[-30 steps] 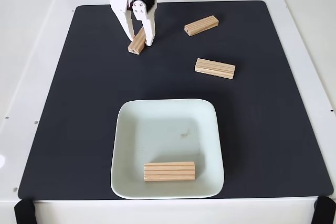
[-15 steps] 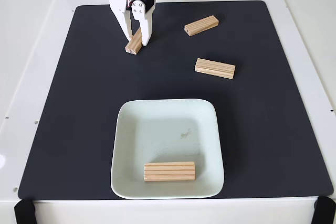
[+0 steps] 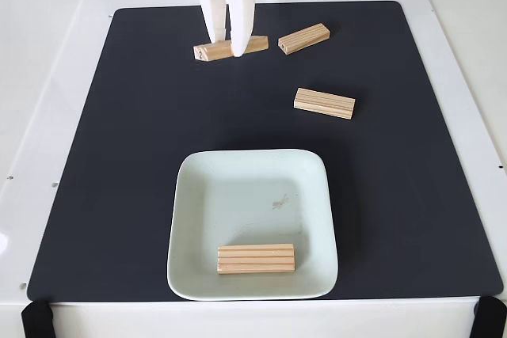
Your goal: Pick up the wooden block and place them on the plate.
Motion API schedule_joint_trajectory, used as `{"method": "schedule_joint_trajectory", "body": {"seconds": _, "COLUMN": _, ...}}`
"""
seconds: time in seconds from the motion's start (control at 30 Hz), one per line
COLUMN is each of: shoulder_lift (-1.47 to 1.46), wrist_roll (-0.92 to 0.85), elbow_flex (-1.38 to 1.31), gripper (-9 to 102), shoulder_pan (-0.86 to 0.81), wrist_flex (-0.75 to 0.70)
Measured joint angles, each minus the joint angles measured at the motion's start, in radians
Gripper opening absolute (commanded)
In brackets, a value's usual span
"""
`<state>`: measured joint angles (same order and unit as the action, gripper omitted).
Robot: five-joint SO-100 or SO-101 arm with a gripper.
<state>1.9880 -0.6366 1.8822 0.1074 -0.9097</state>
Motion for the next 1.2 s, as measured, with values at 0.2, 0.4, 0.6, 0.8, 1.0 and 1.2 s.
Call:
{"method": "schedule_joint_trajectory", "body": {"seconds": 0.2, "shoulder_lift": -0.117, "wrist_roll": 0.291, "elbow_flex": -0.264, "gripper": 0, "shoulder_pan": 0.064, "wrist_flex": -0.002}}
{"method": "schedule_joint_trajectory", "body": {"seconds": 0.4, "shoulder_lift": -0.327, "wrist_roll": 0.466, "elbow_flex": -0.476, "gripper": 0, "shoulder_pan": 0.087, "wrist_flex": 0.057}}
{"method": "schedule_joint_trajectory", "body": {"seconds": 0.6, "shoulder_lift": -0.563, "wrist_roll": 0.537, "elbow_flex": -0.640, "gripper": 0, "shoulder_pan": 0.078, "wrist_flex": 0.189}}
{"method": "schedule_joint_trajectory", "body": {"seconds": 0.8, "shoulder_lift": -0.793, "wrist_roll": 0.588, "elbow_flex": -0.857, "gripper": 0, "shoulder_pan": 0.069, "wrist_flex": 0.201}}
{"method": "schedule_joint_trajectory", "body": {"seconds": 1.0, "shoulder_lift": -1.035, "wrist_roll": 0.591, "elbow_flex": -1.121, "gripper": 0, "shoulder_pan": 0.038, "wrist_flex": 0.201}}
{"method": "schedule_joint_trajectory", "body": {"seconds": 1.2, "shoulder_lift": -1.207, "wrist_roll": 0.591, "elbow_flex": -1.327, "gripper": 0, "shoulder_pan": 0.026, "wrist_flex": 0.201}}
